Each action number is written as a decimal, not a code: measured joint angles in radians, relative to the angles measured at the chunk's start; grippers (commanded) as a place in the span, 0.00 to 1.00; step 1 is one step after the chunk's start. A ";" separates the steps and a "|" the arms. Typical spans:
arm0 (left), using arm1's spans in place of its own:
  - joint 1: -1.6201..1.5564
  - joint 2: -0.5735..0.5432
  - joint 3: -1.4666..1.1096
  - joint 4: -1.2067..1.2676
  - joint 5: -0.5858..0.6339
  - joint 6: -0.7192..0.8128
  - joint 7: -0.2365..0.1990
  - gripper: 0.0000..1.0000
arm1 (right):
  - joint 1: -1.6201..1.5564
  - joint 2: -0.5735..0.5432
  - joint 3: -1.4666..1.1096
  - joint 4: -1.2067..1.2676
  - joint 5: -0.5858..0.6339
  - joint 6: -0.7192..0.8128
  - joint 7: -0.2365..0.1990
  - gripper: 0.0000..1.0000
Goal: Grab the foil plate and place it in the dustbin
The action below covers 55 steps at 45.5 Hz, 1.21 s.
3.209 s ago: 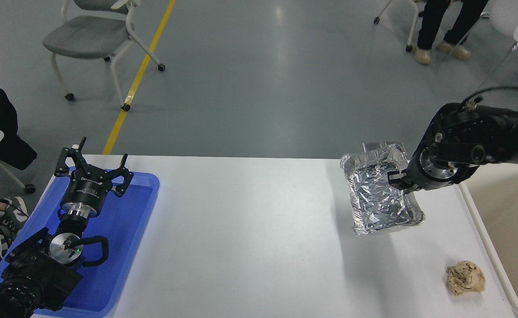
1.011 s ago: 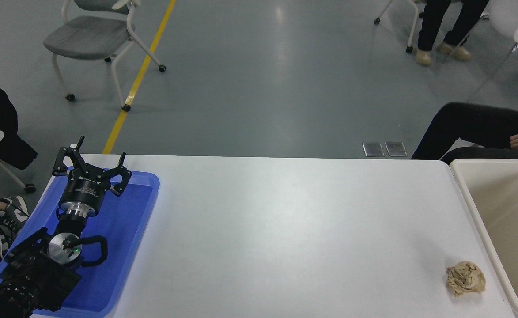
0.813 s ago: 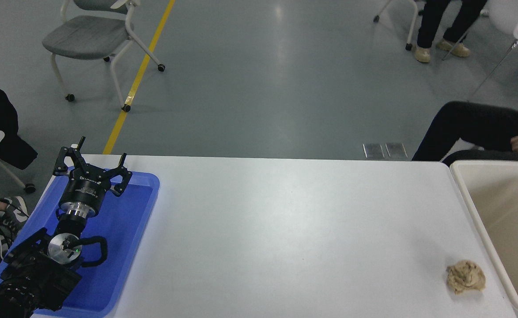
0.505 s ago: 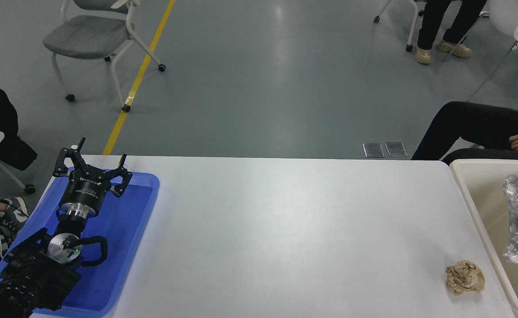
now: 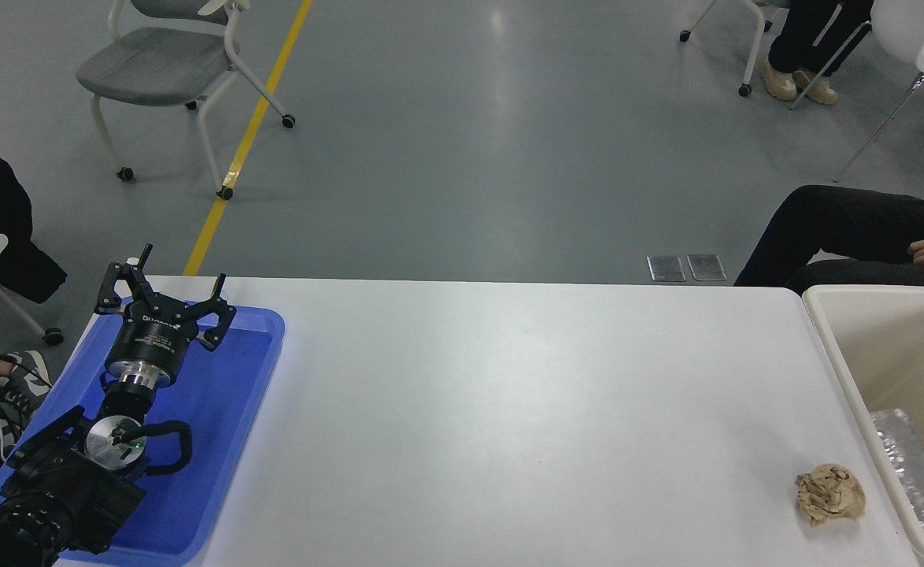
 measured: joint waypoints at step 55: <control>-0.001 -0.001 0.000 -0.001 0.000 0.000 0.001 1.00 | 1.216 0.076 -0.514 1.137 0.337 0.504 -0.015 1.00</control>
